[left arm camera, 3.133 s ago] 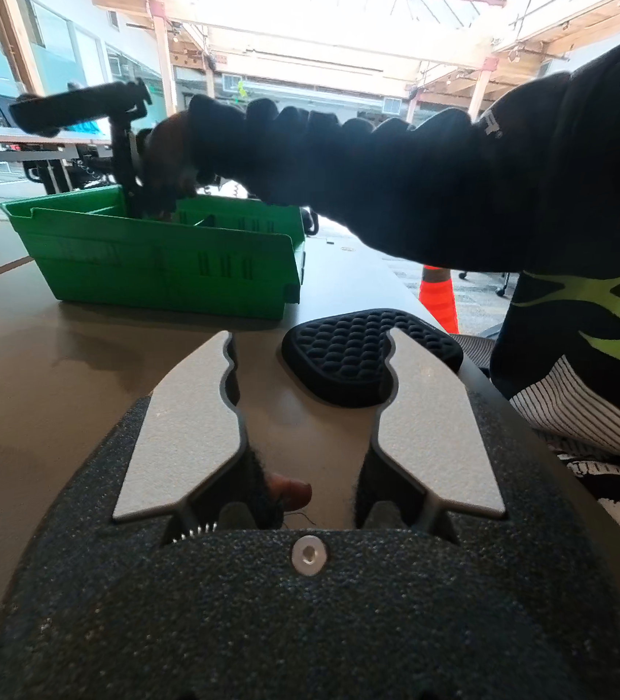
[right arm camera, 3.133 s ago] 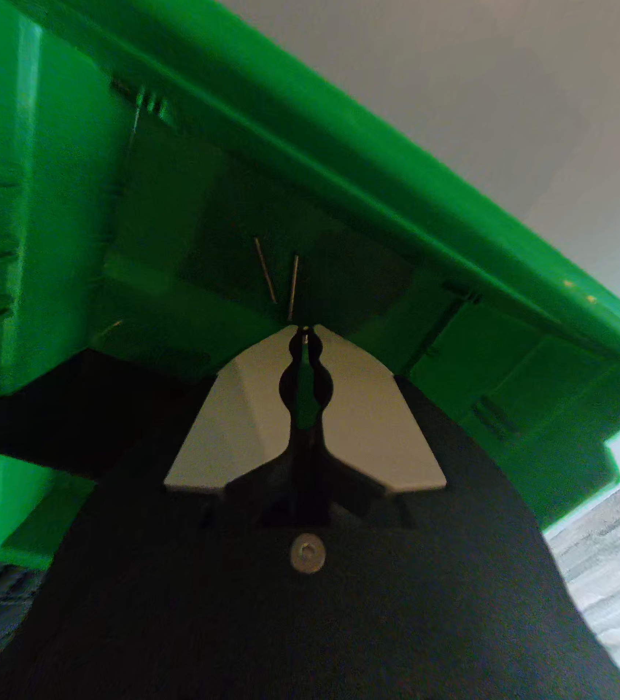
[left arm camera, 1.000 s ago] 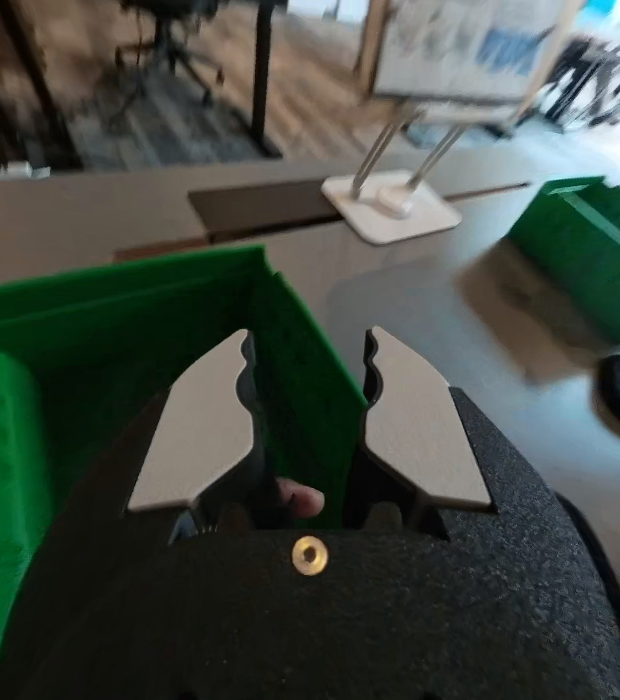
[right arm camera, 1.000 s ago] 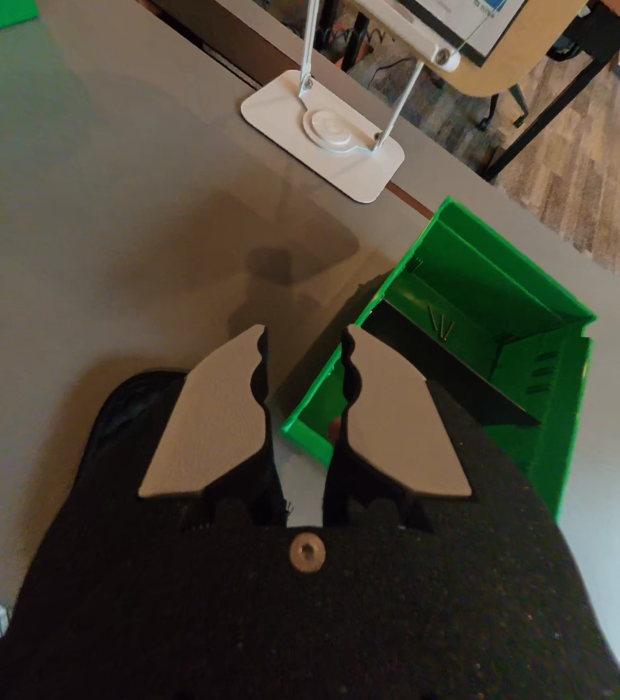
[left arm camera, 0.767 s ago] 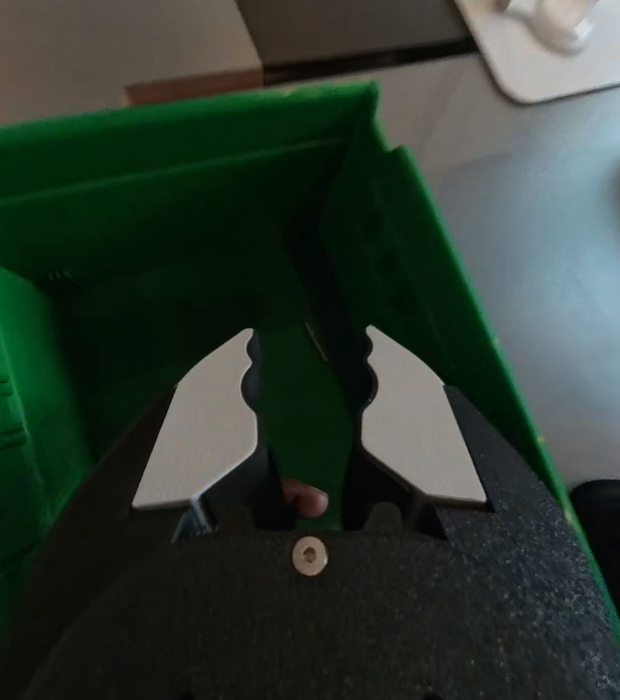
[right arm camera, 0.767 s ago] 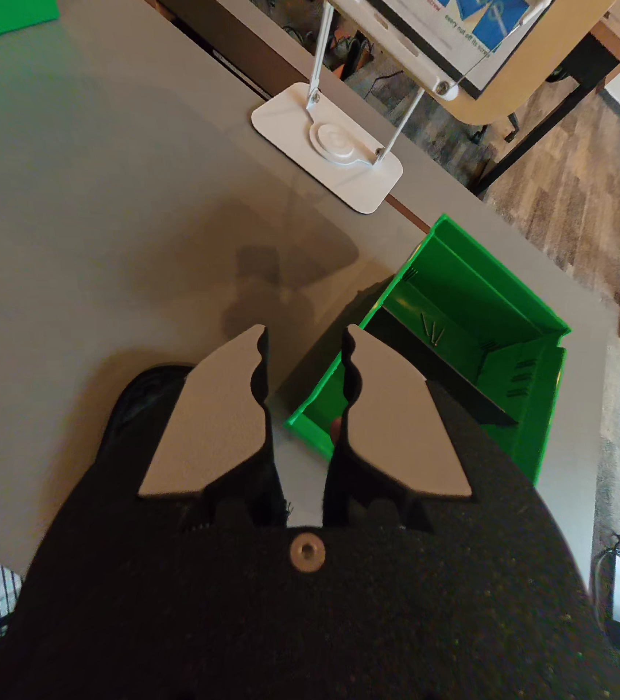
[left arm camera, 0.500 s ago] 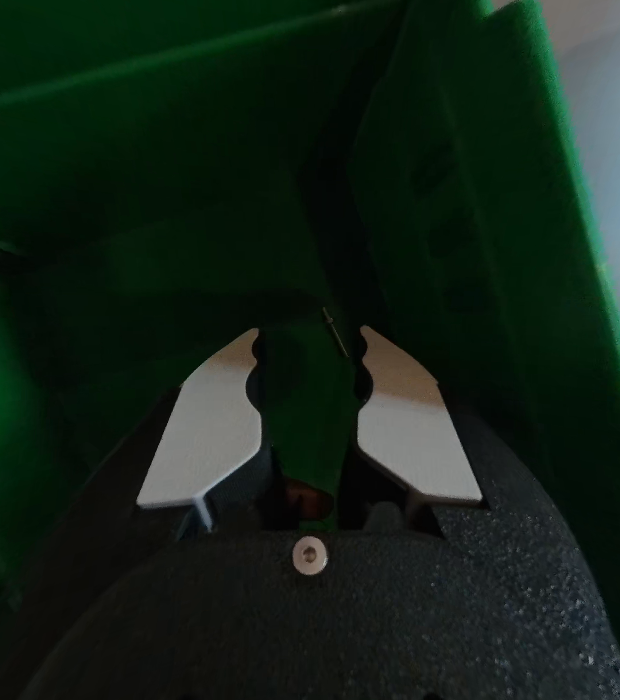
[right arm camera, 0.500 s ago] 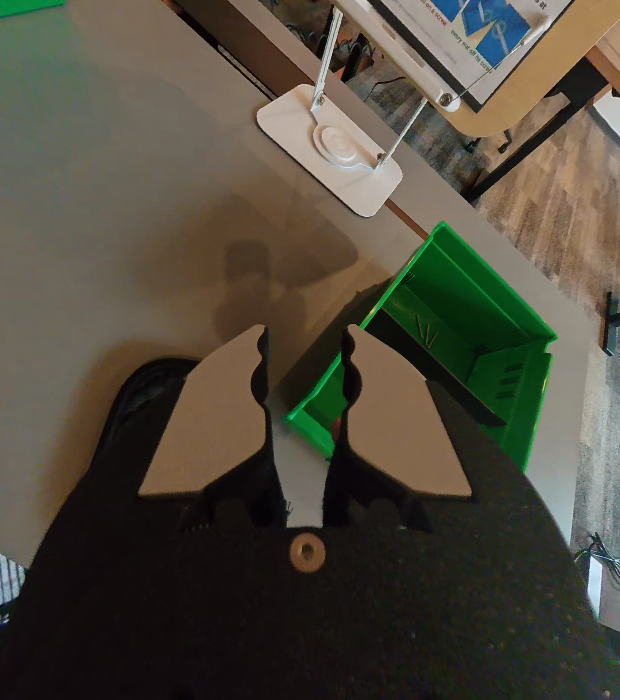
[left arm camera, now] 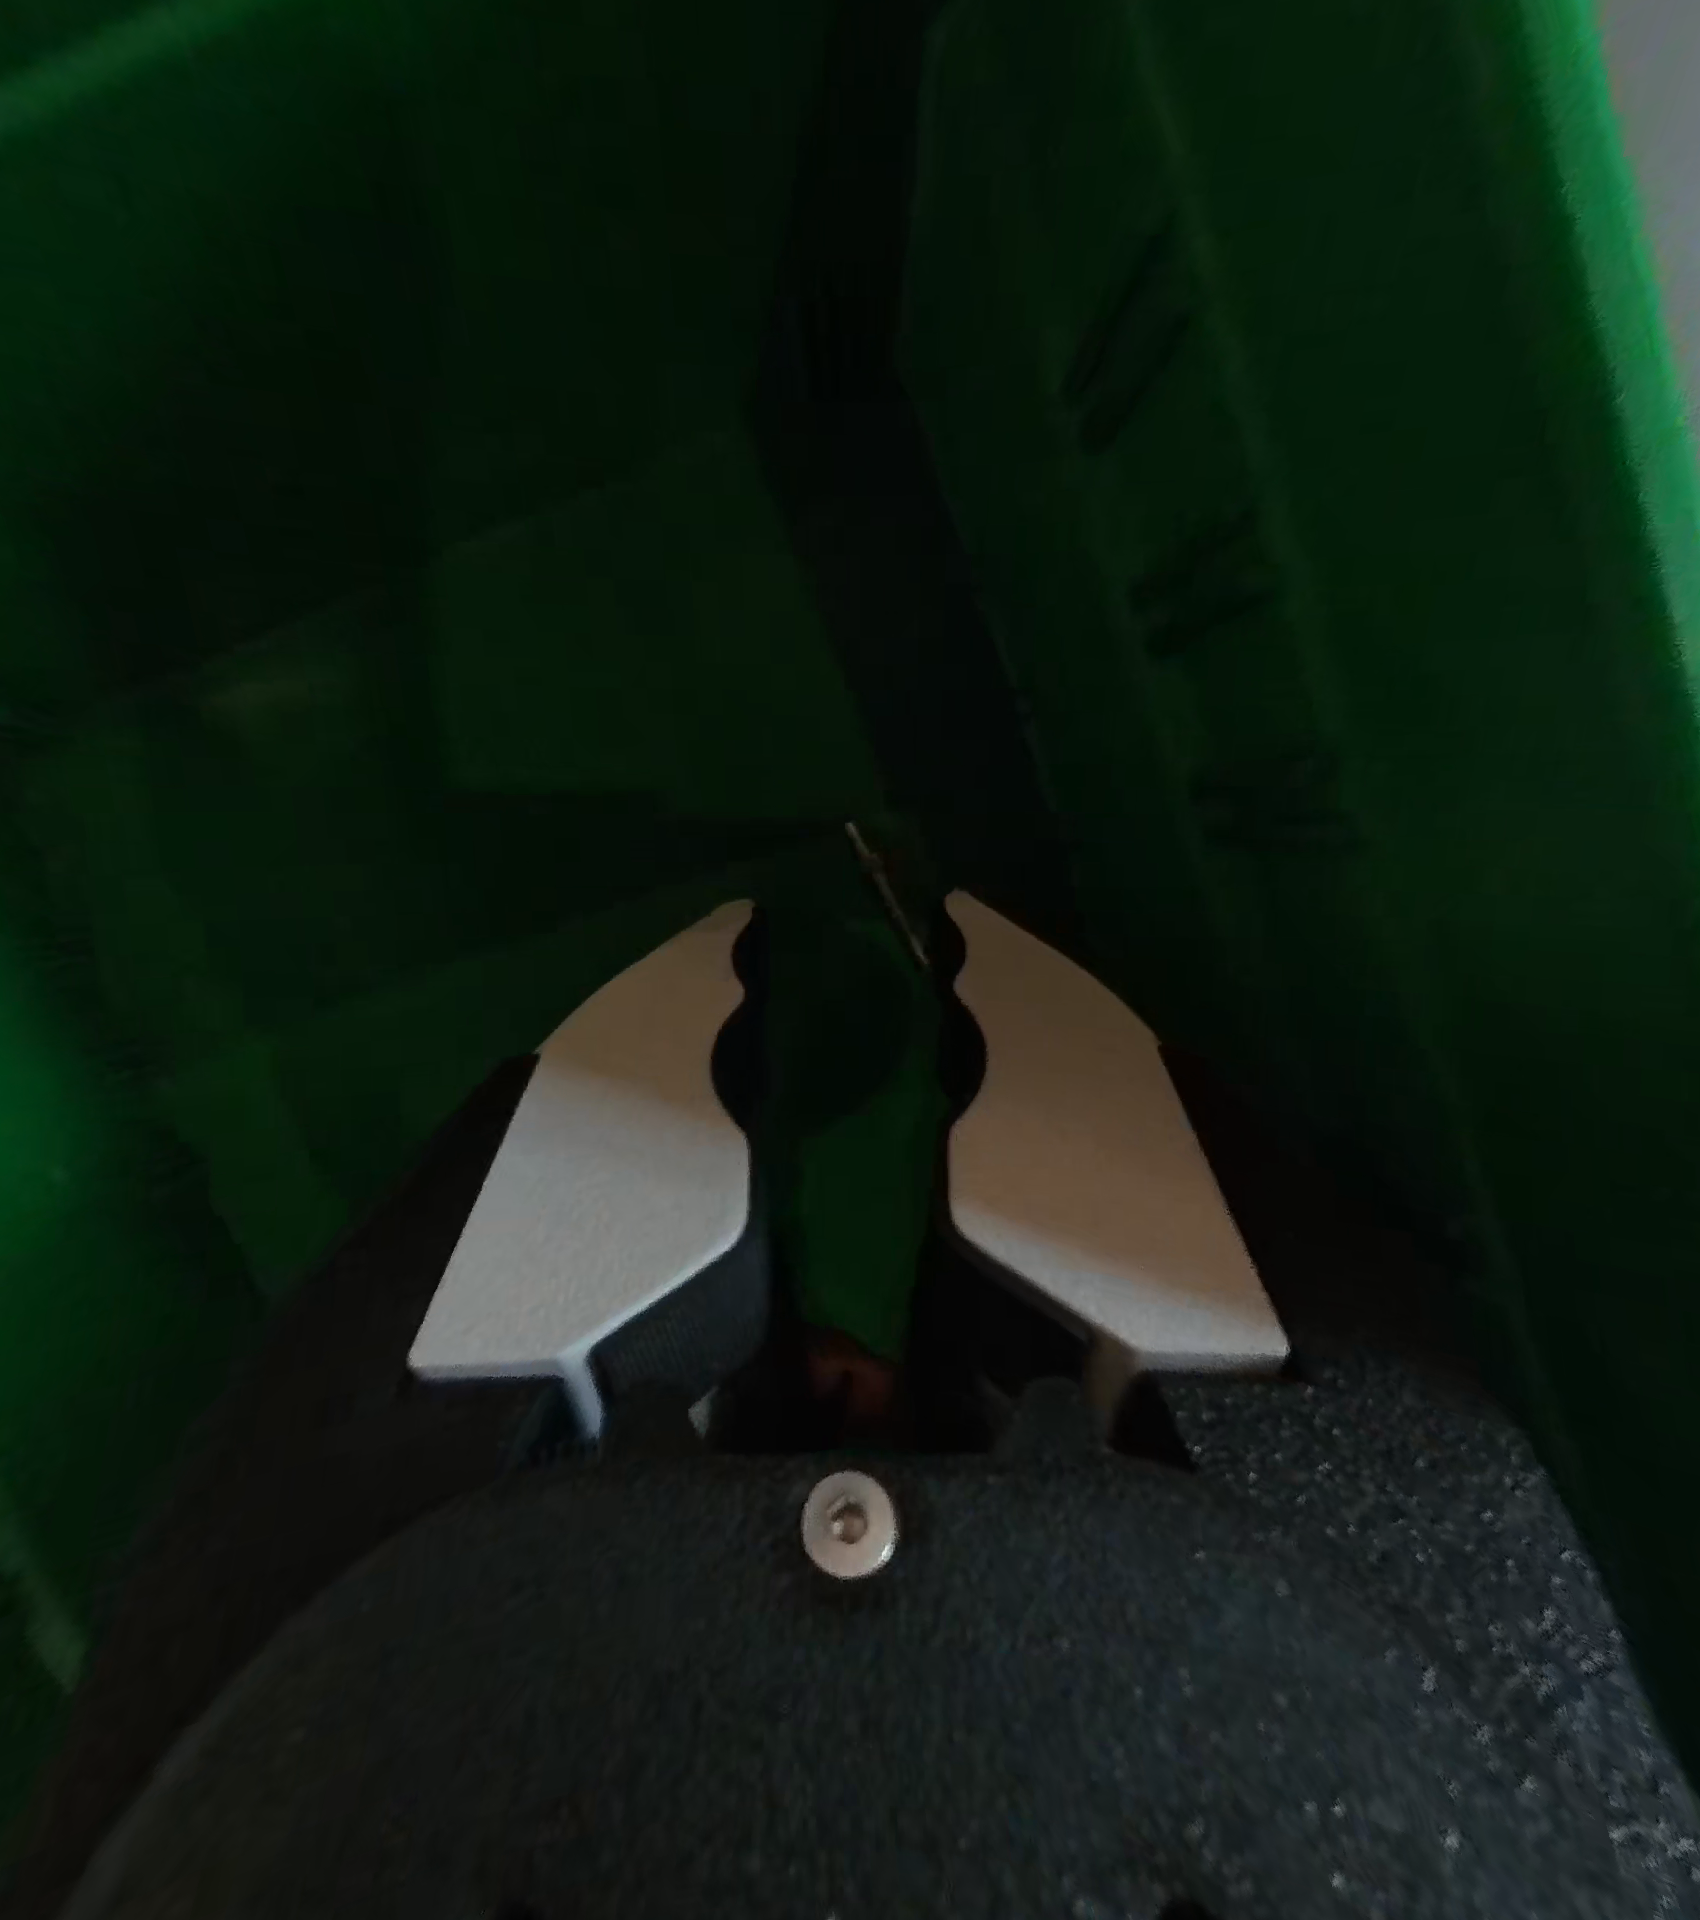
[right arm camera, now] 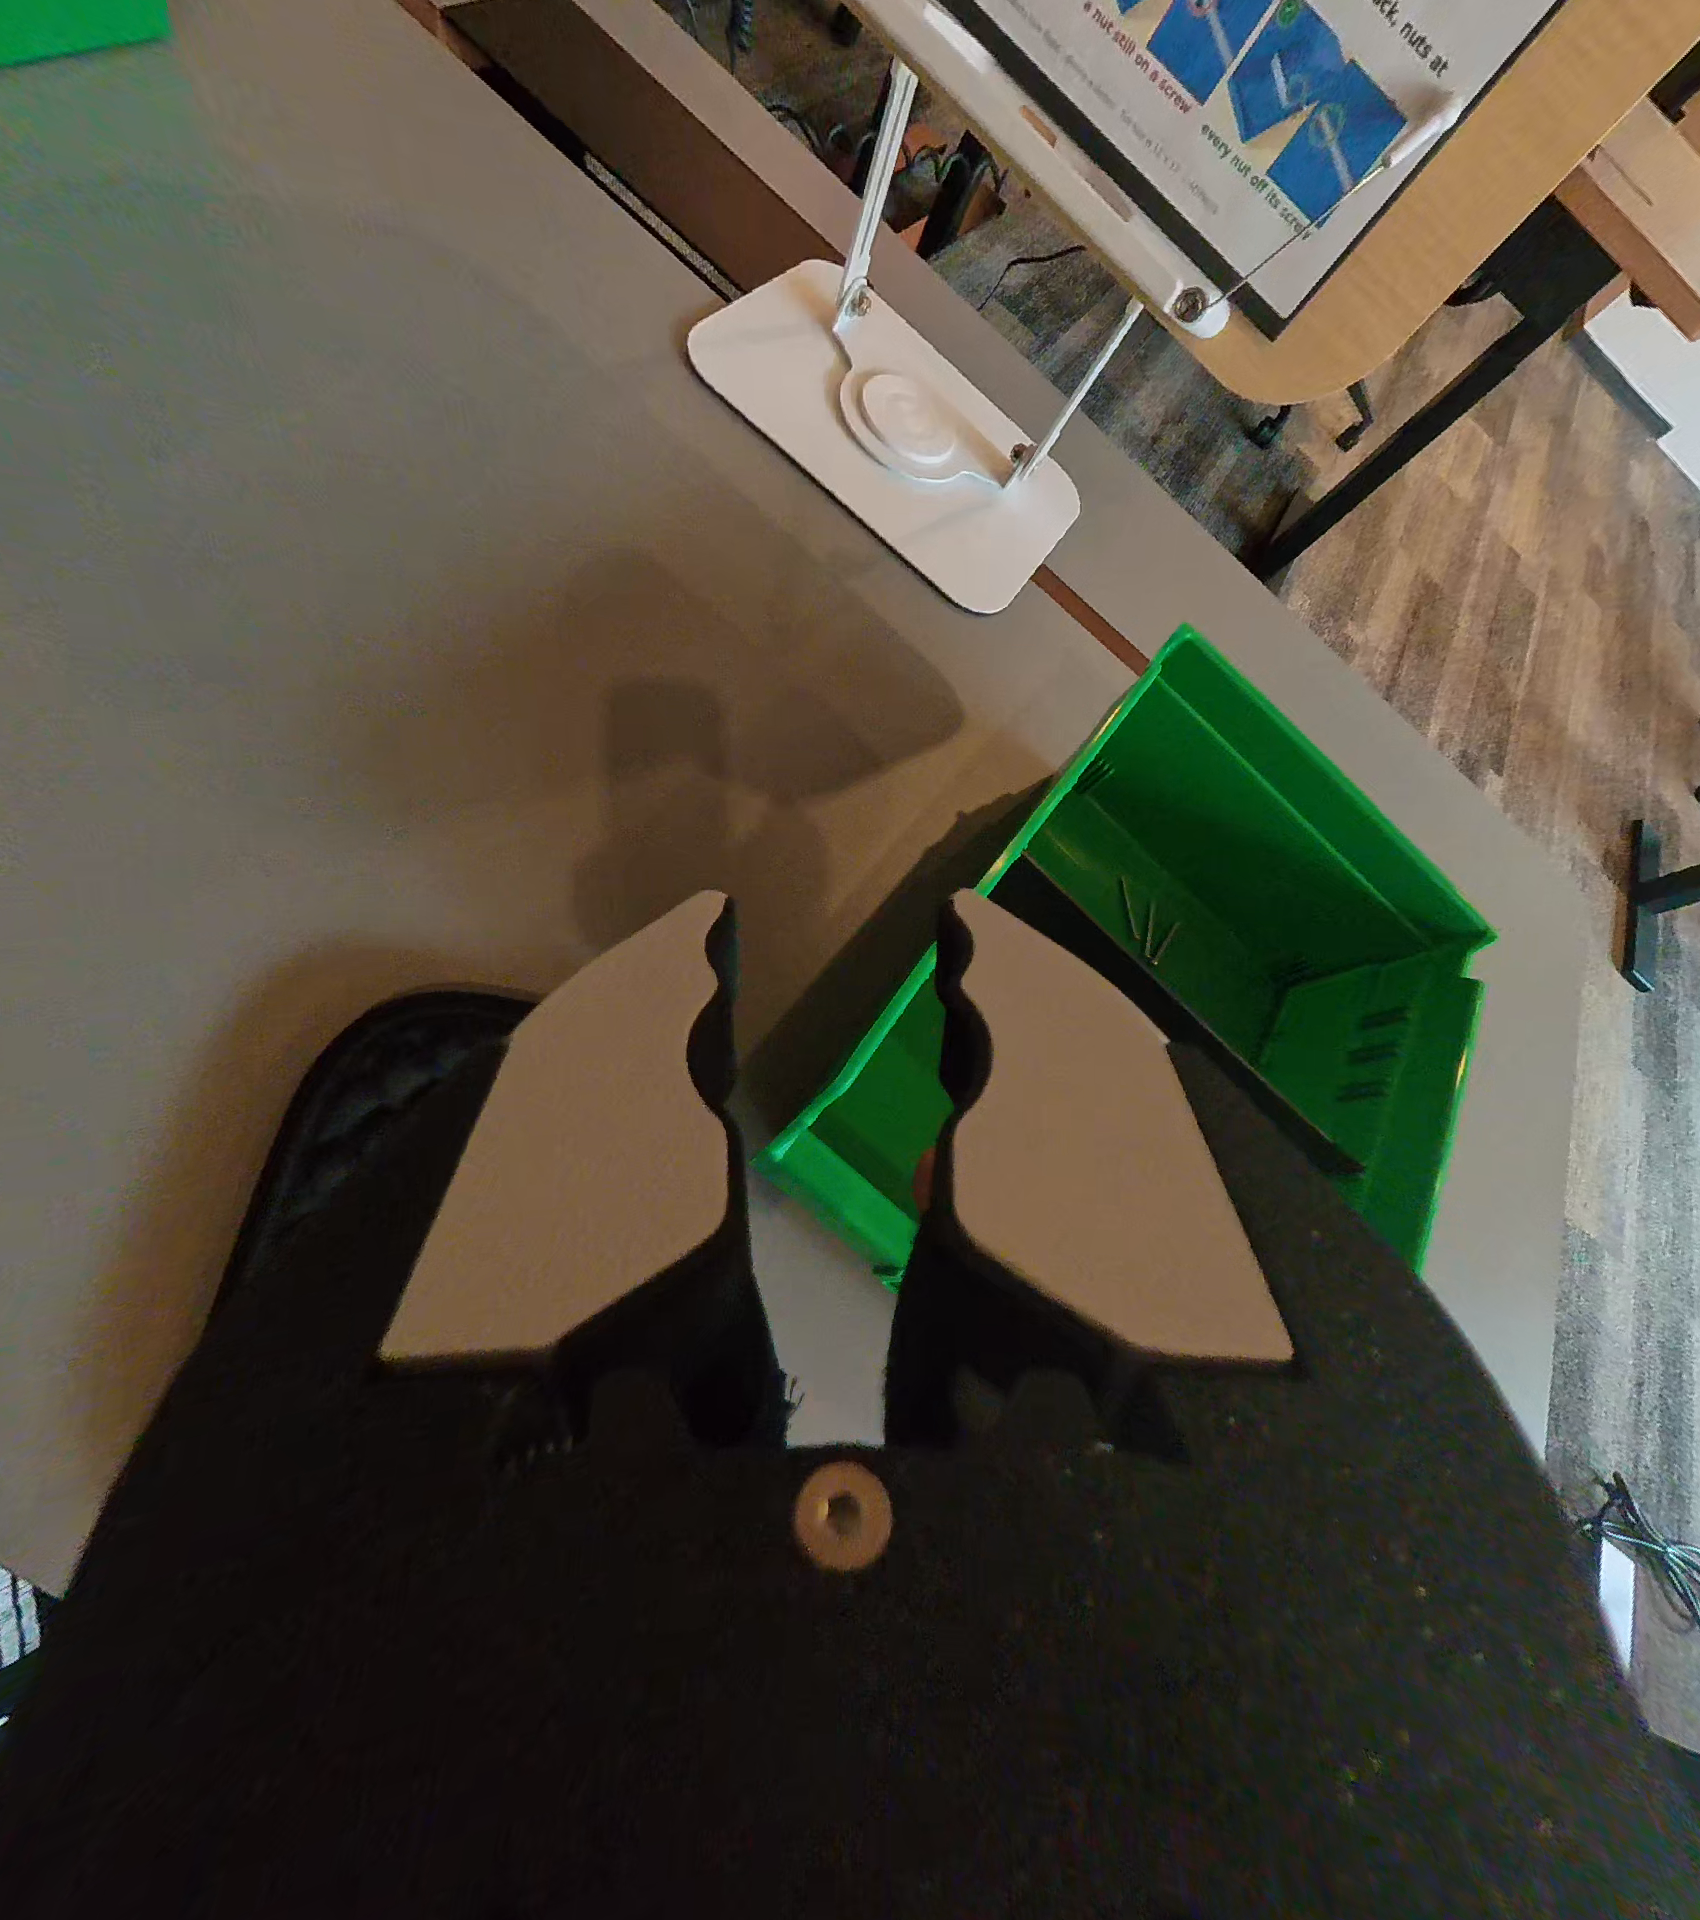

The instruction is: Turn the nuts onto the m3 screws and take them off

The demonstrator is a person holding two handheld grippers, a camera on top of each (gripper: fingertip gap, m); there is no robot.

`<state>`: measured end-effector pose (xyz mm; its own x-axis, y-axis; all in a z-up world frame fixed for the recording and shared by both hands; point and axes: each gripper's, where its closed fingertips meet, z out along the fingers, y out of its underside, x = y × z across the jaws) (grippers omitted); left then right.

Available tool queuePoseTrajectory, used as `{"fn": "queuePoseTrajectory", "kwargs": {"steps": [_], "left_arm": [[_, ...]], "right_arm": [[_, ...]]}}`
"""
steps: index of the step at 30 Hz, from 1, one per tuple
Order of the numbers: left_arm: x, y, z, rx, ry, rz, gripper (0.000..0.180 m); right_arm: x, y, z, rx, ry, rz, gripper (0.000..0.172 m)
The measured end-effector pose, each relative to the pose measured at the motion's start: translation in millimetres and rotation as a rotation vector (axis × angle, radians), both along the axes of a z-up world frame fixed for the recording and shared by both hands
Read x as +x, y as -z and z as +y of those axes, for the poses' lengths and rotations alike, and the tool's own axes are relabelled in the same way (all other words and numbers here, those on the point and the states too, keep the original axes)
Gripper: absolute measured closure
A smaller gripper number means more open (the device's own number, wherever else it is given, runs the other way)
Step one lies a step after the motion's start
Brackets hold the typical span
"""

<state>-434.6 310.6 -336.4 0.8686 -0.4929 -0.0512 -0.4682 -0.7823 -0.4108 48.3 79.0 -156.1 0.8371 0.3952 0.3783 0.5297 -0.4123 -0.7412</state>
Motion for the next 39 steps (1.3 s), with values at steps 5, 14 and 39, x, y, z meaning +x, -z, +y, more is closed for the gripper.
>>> {"fn": "queuePoseTrajectory", "kwargs": {"steps": [5, 14, 39], "left_arm": [[4, 1, -5, -0.029, 0.010, -0.010, 0.169], [-13, -11, -3, 0.087, -0.022, -0.108, 0.178], [245, -247, -204, 0.511, 0.817, -1.298, 0.179]], "right_arm": [[2, -2, -2, 0.012, 0.001, -0.007, 0.137], [8, -3, -9, 0.032, 0.000, 0.001, 0.140], [-178, -62, 10, 0.166, -0.693, 0.602, 0.154]]}}
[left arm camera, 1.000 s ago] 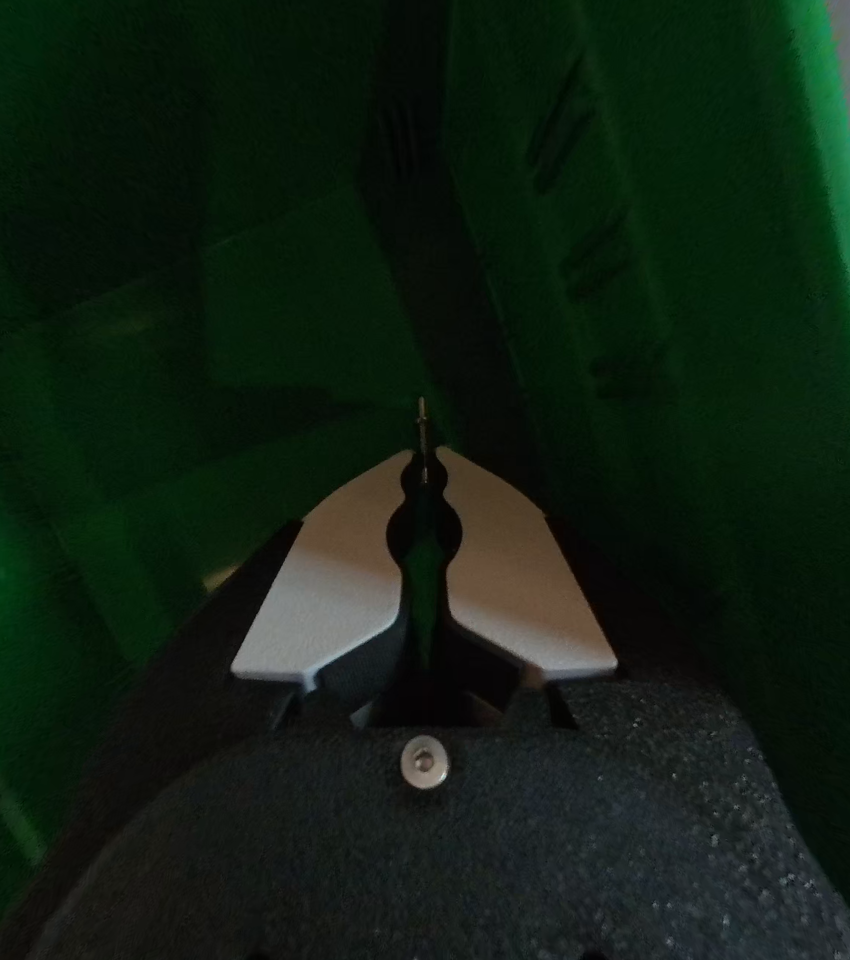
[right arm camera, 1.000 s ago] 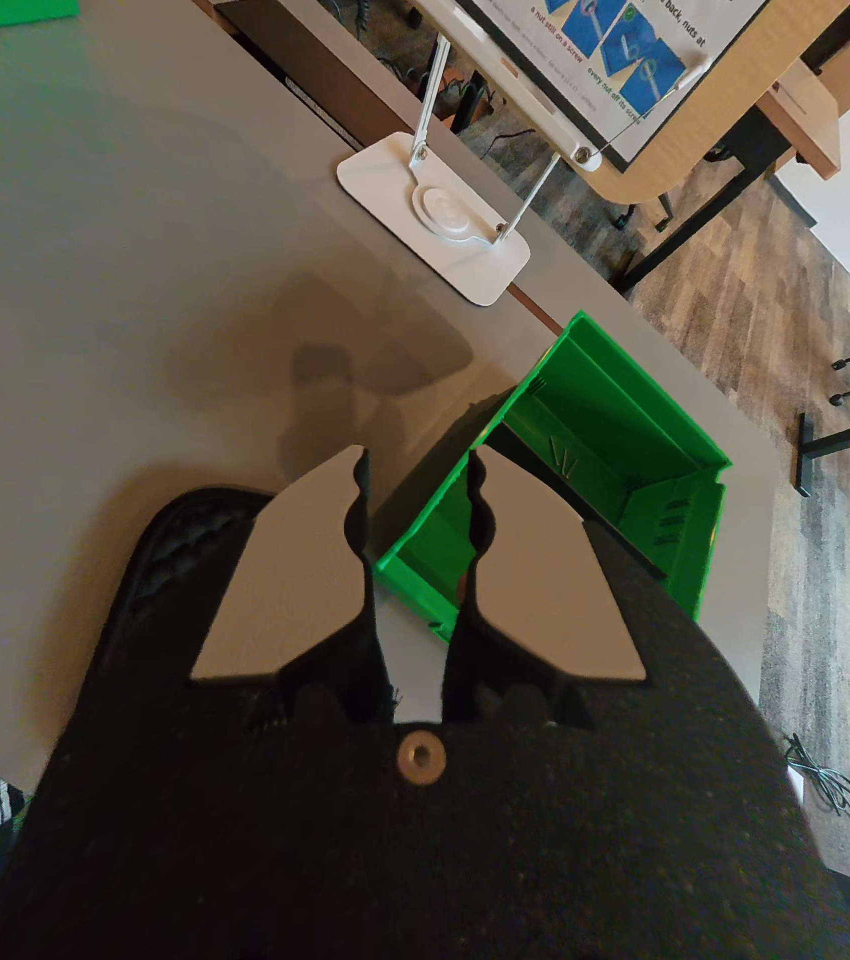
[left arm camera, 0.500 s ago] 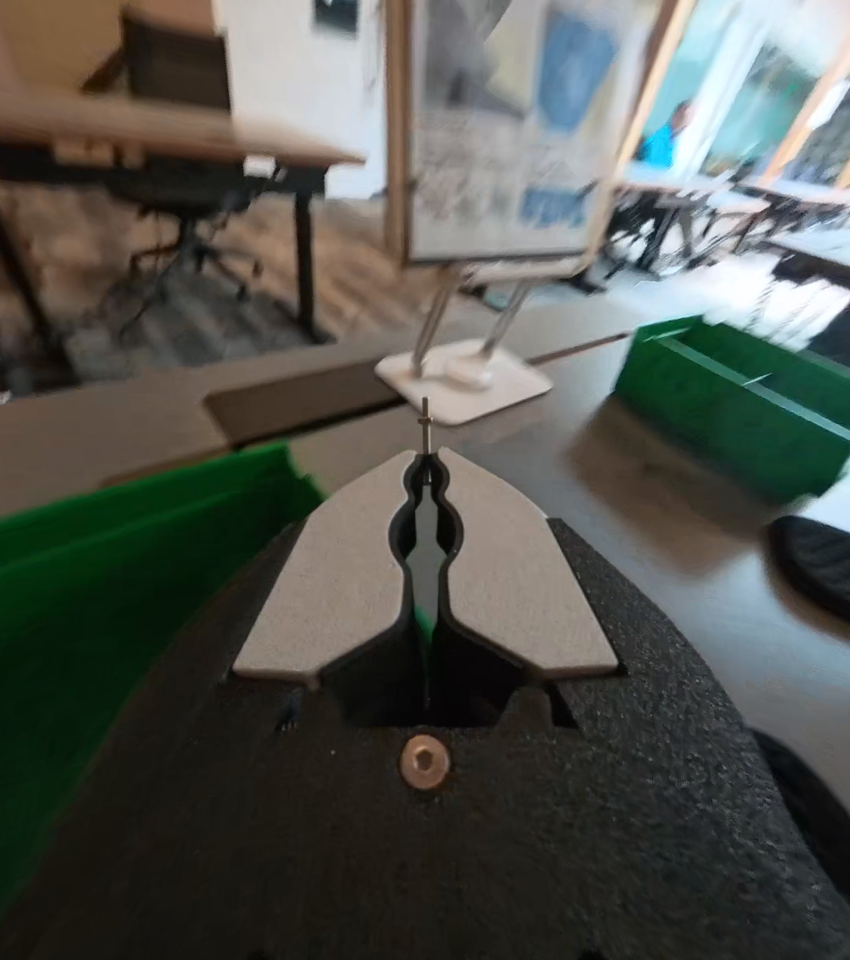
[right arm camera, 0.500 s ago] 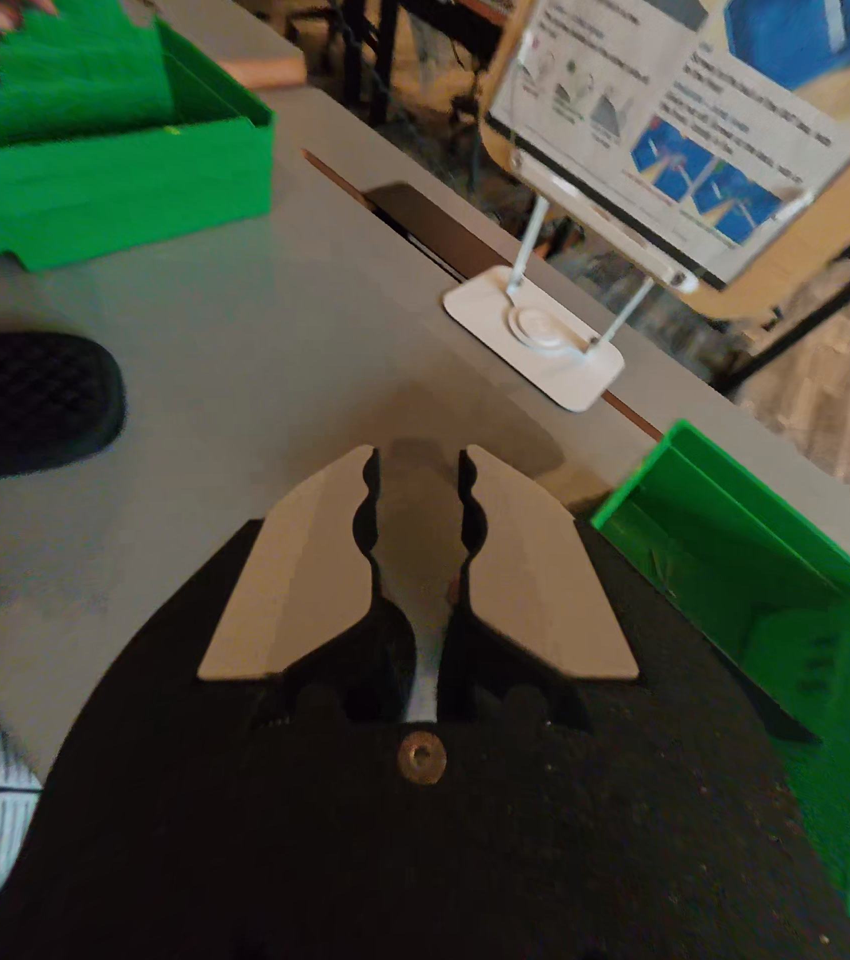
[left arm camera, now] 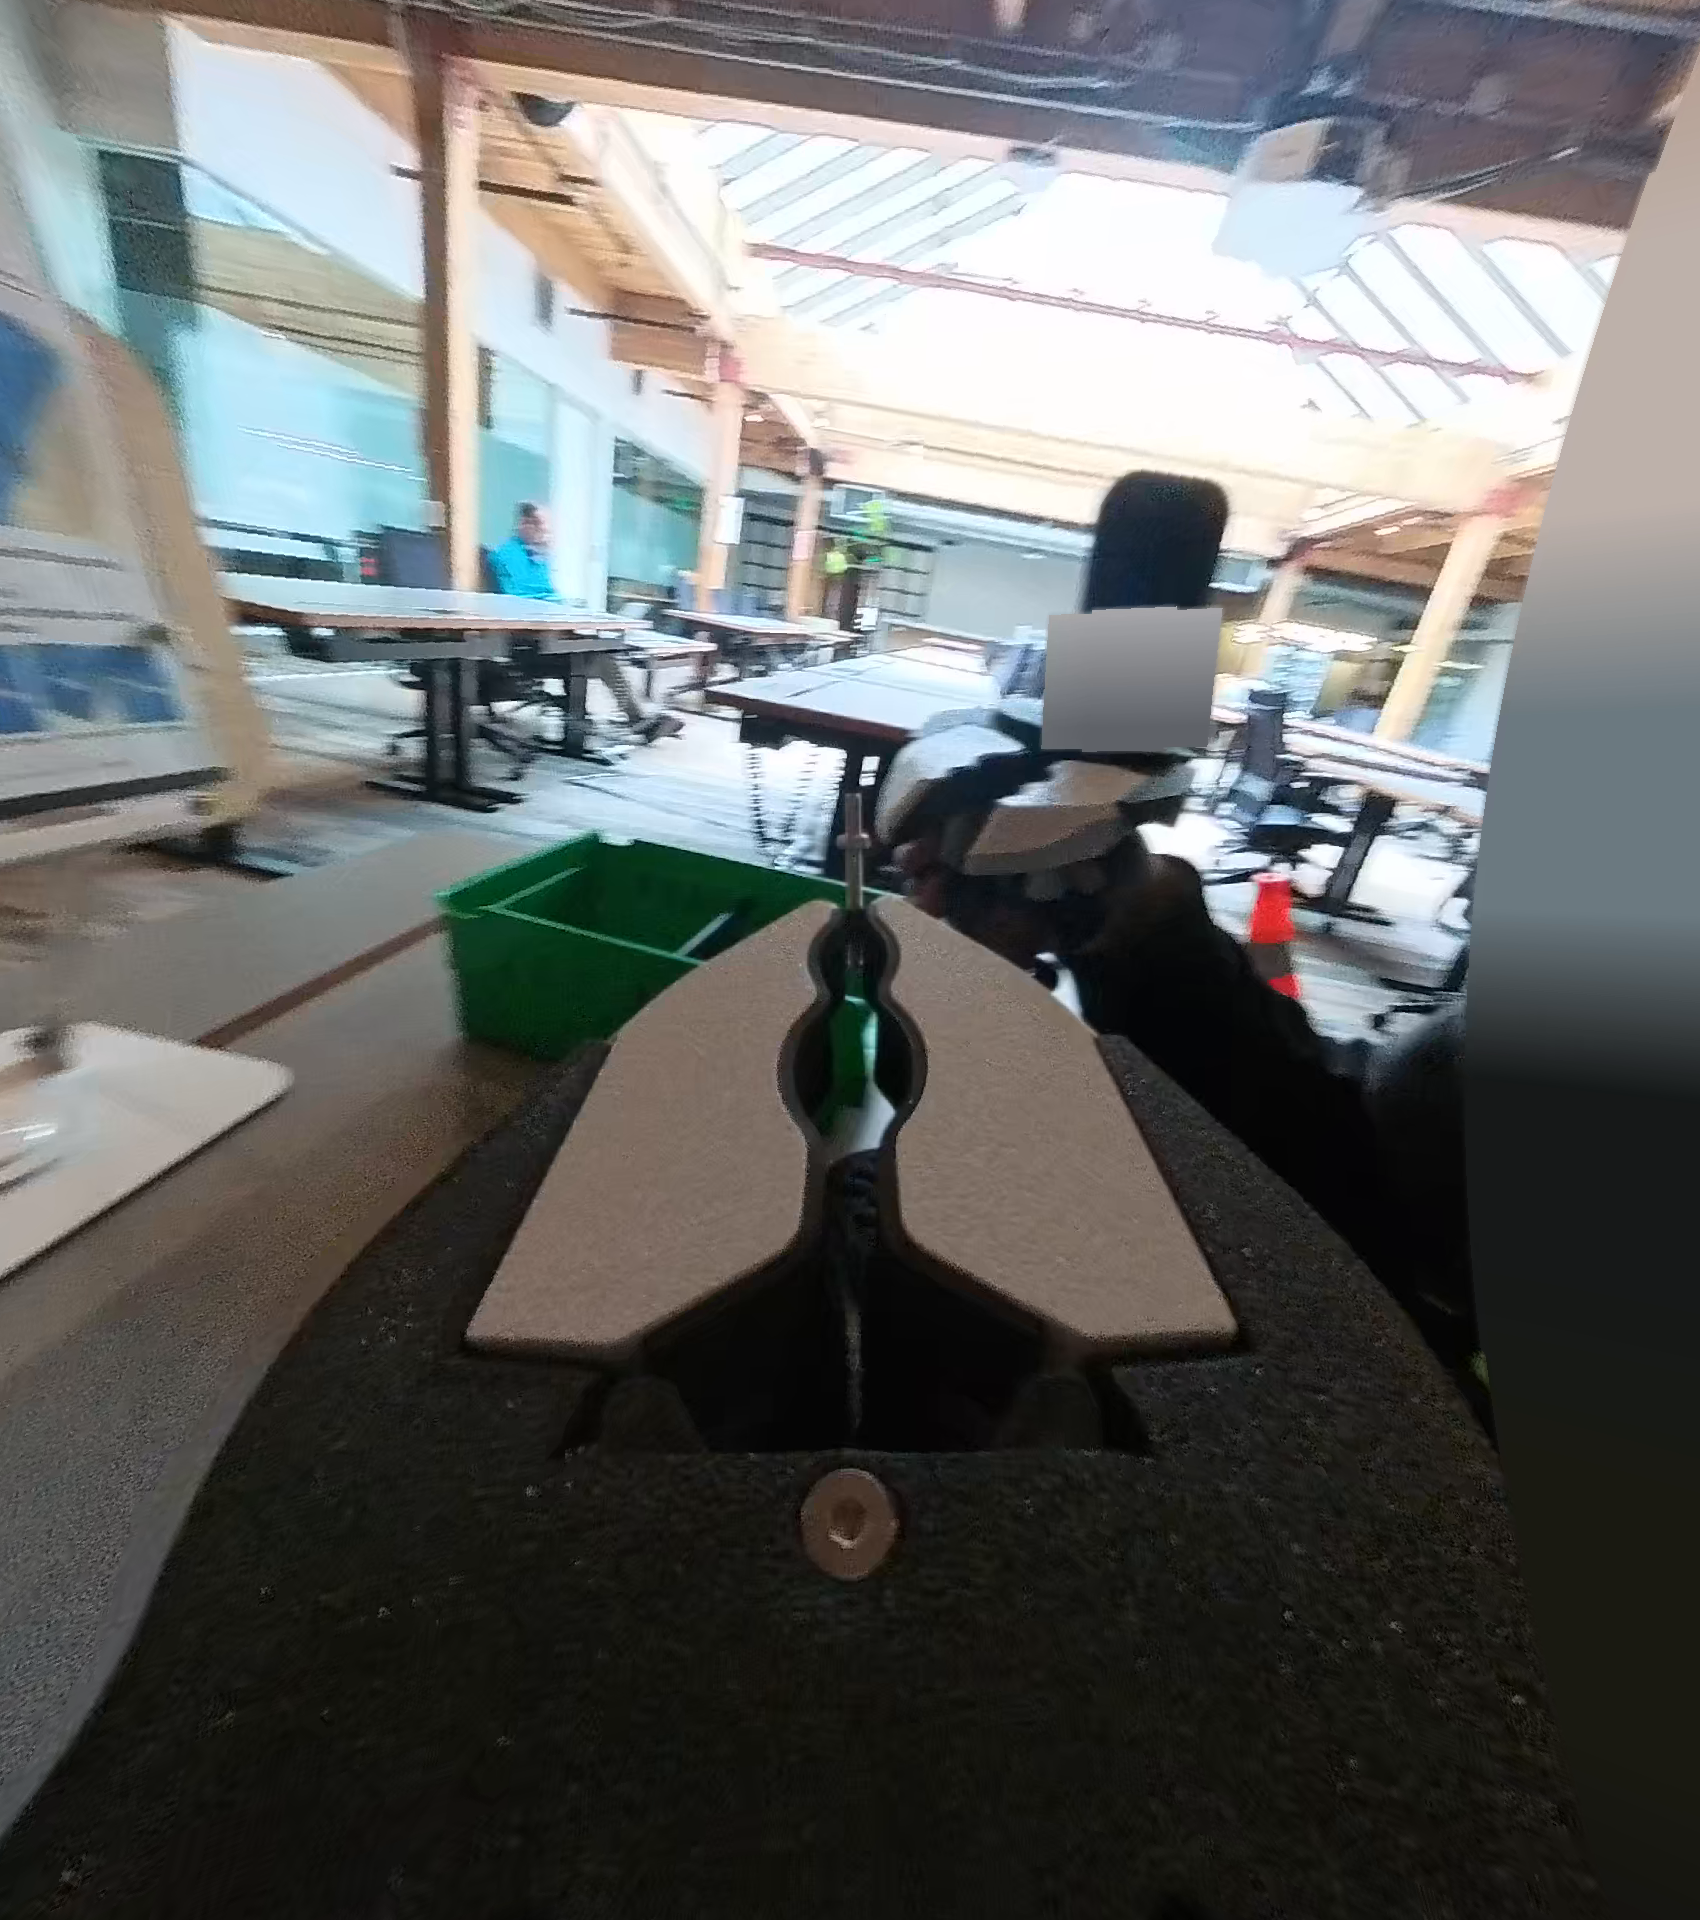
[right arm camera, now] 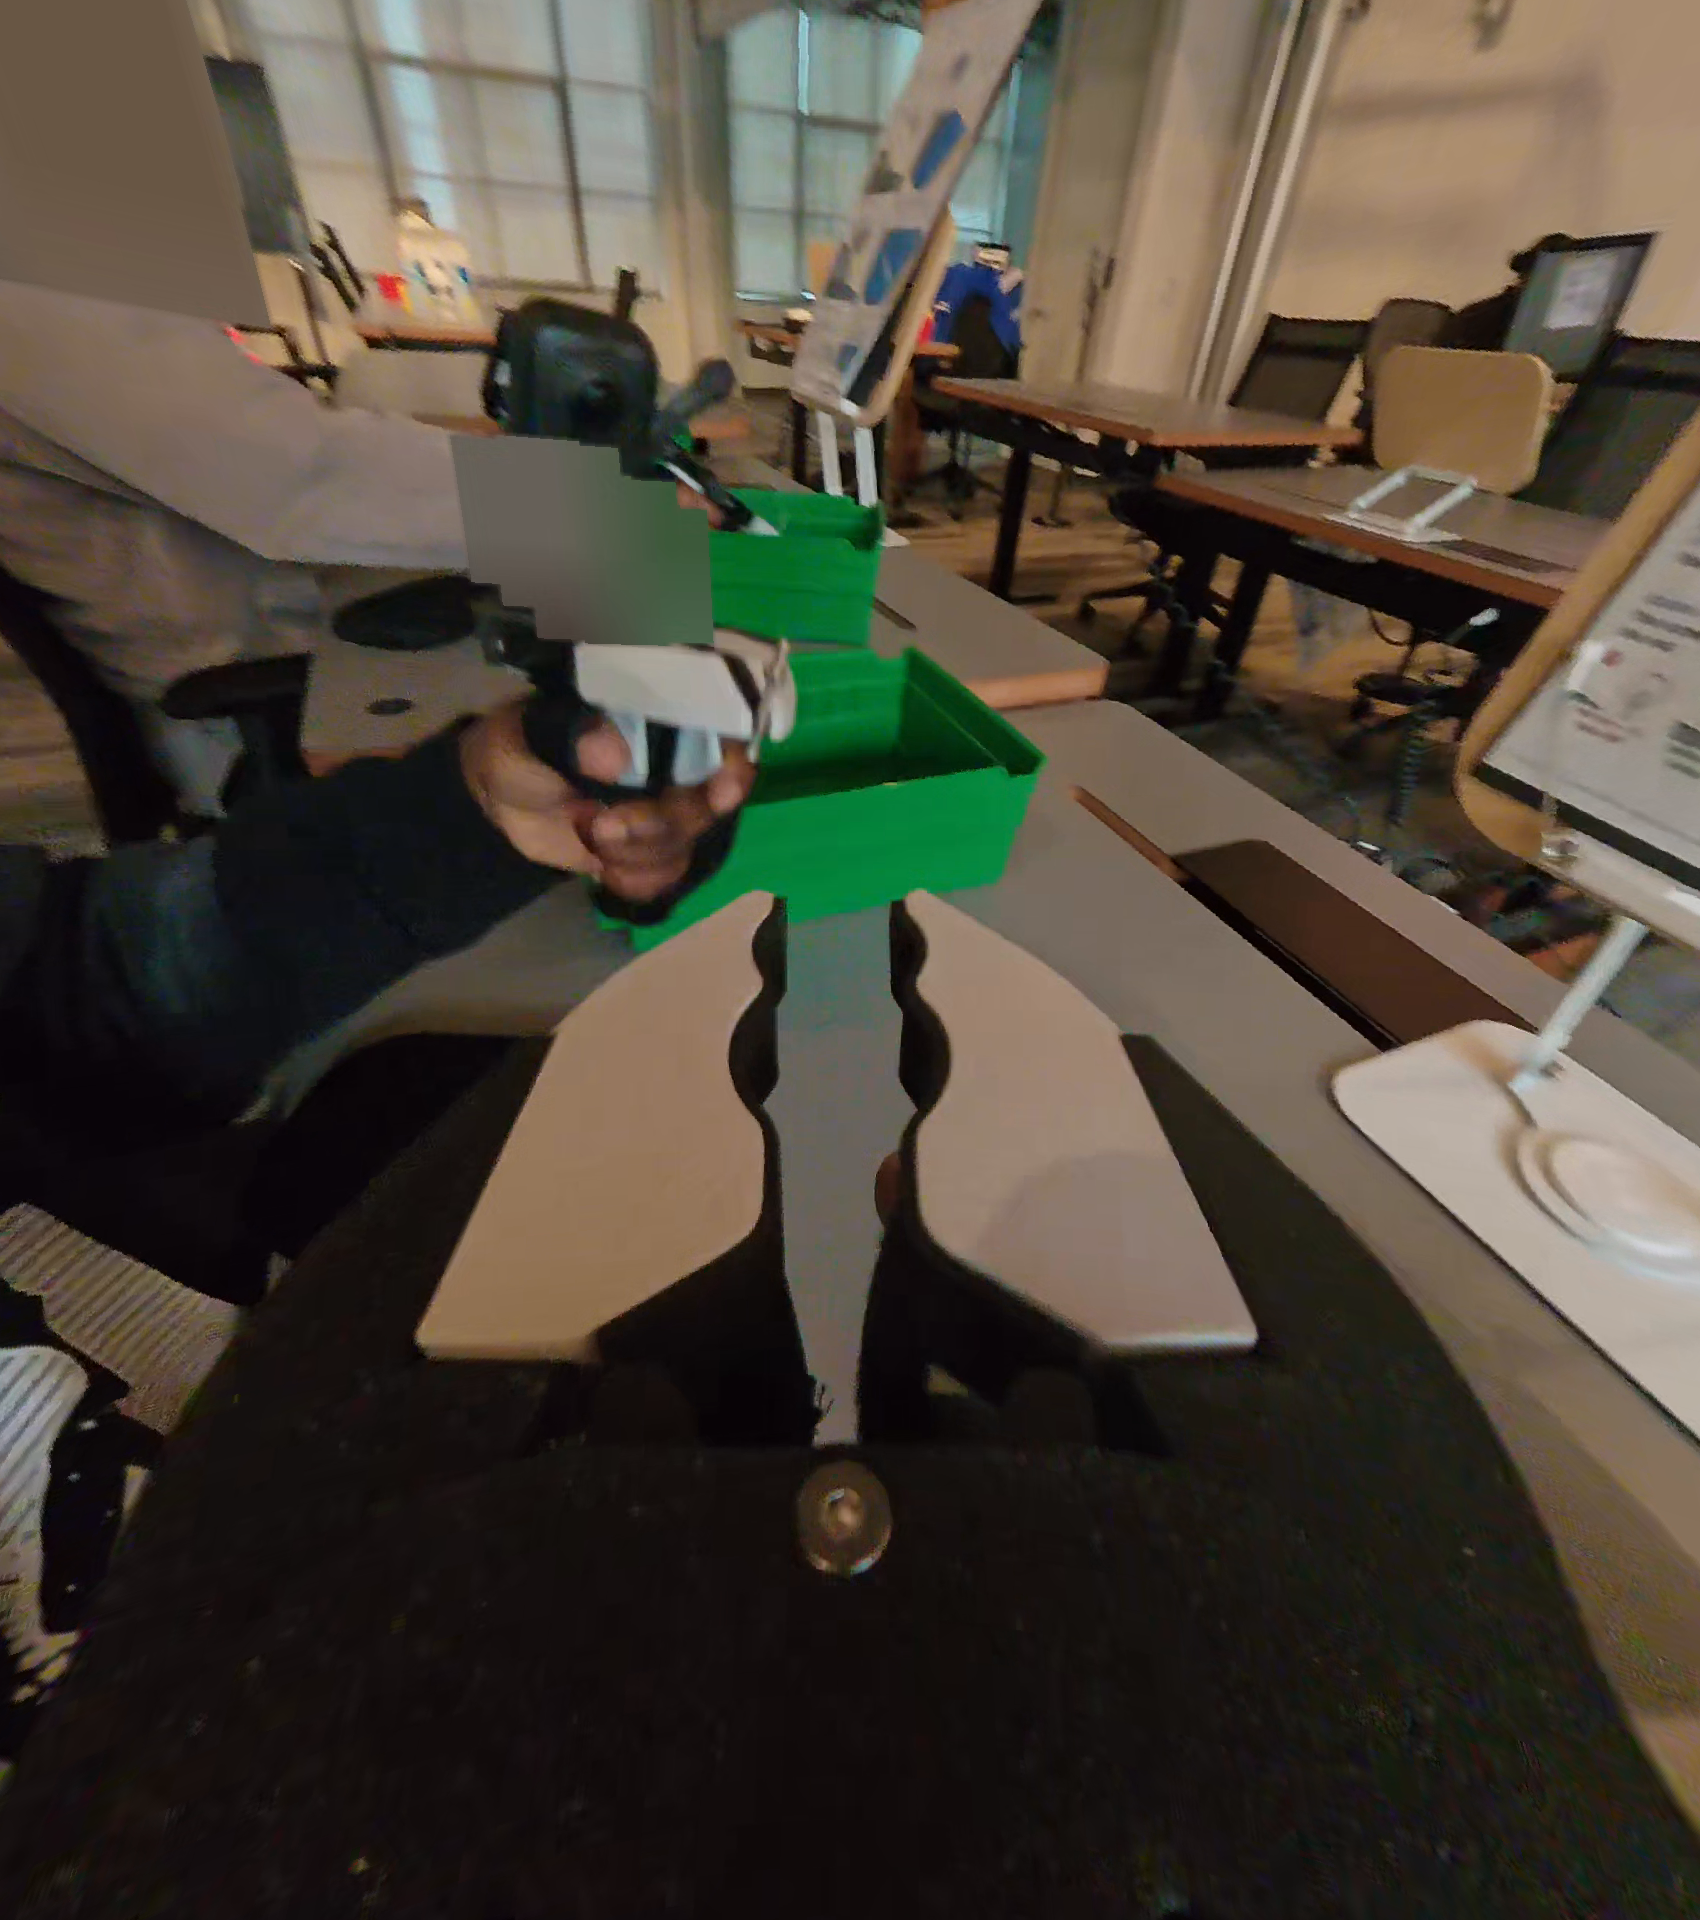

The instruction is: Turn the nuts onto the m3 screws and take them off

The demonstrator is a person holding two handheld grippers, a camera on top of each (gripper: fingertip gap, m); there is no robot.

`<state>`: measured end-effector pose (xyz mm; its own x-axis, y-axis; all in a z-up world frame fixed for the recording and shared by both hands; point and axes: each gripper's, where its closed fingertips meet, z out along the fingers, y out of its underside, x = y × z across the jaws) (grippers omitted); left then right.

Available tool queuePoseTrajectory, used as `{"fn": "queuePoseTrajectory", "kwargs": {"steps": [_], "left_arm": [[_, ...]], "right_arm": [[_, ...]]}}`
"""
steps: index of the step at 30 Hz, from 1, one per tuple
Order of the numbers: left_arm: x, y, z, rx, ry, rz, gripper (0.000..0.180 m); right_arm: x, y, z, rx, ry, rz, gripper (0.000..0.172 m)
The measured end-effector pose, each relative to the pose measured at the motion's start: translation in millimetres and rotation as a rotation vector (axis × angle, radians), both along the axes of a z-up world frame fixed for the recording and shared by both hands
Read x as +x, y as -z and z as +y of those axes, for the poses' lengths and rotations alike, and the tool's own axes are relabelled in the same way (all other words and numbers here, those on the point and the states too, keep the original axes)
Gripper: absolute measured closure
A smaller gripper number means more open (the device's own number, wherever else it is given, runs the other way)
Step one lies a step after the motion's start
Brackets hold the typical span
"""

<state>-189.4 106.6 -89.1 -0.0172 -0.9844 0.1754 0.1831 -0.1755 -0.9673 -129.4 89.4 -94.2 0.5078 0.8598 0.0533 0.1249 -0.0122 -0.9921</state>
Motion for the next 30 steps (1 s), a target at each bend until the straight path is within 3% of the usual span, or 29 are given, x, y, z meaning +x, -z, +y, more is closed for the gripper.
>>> {"fn": "queuePoseTrajectory", "kwargs": {"steps": [9, 22, 26, 30], "left_arm": [[44, 22, -32, -0.042, 0.159, 0.023, 0.179], [61, 43, -32, -0.035, 0.196, 0.084, 0.178], [67, 69, -25, 0.015, 0.183, 0.150, 0.152], [74, 98, -13, 0.105, 0.114, 0.196, 0.150]], "right_arm": [[-15, 4, -10, -0.046, -0.146, 0.094, 0.155], [-8, 26, -7, -0.071, -0.190, 0.039, 0.168], [-5, 36, -1, -0.062, -0.190, 0.005, 0.168], [-7, 59, 12, -0.023, -0.161, -0.064, 0.168]]}}
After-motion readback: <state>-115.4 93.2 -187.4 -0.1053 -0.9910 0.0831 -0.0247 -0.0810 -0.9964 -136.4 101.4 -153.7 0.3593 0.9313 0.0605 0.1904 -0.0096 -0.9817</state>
